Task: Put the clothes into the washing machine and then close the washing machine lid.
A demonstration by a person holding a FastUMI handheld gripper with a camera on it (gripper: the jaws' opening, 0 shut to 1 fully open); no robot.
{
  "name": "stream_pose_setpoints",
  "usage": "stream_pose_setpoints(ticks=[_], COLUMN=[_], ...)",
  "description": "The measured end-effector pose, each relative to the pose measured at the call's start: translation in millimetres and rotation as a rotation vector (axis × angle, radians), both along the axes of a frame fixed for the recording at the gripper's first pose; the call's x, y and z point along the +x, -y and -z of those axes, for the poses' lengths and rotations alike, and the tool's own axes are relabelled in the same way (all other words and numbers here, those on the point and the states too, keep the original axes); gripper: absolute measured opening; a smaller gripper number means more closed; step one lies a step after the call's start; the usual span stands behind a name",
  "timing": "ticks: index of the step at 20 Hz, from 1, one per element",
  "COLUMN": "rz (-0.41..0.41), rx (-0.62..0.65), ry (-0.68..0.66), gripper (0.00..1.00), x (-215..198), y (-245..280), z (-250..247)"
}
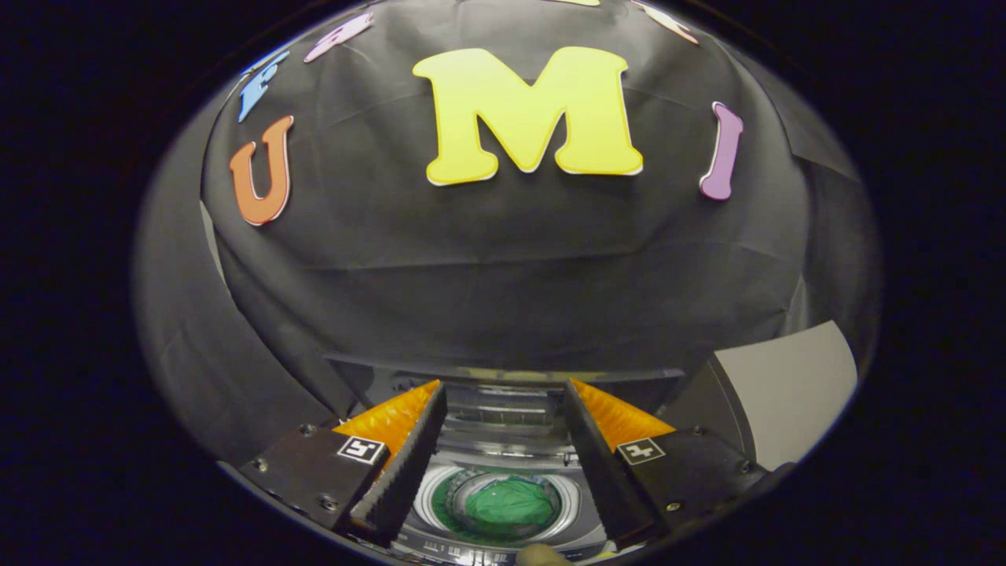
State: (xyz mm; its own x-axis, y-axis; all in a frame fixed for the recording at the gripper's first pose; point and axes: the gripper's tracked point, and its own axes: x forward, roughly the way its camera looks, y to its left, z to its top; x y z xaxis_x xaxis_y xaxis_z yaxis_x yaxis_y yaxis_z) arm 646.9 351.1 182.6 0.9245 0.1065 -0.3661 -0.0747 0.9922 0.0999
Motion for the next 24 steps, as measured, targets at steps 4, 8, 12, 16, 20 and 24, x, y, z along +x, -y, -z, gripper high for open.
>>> stream_pose_setpoints(ticks=[4,8,12,16,20,24], rz=[0.011,0.041,0.058,0.094,0.097,0.095], rx=[-0.032,-0.060,-0.056,-0.041,-0.038,-0.036], ry=[-0.002,-0.049,-0.108,-0.156,-0.157,-0.130], gripper=[0.93,0.93,0.93,0.93,0.94,0.94], x=[24,46,65,74,73,65], y=[-12,-19,-24,-22,-22,-23], z=[-9,-3,13,26,27,27])
